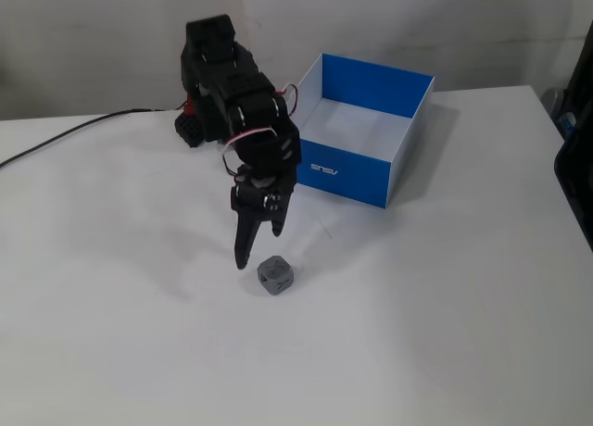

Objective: Grasp the gray block and put it in the box.

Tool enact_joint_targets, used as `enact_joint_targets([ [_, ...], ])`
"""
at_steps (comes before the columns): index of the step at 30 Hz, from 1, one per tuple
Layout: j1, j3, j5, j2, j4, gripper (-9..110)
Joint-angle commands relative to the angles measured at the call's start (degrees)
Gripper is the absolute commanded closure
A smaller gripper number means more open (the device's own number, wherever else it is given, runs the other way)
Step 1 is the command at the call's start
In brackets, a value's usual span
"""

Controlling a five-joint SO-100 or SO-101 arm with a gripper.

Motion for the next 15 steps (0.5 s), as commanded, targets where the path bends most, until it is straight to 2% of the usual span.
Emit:
enact_joint_targets([
  [1, 0.35, -8.96, 1.05, -0.97, 2.64, 63],
  [15, 0.97, -22.06, 1.14, -12.30, 8.88, 66],
])
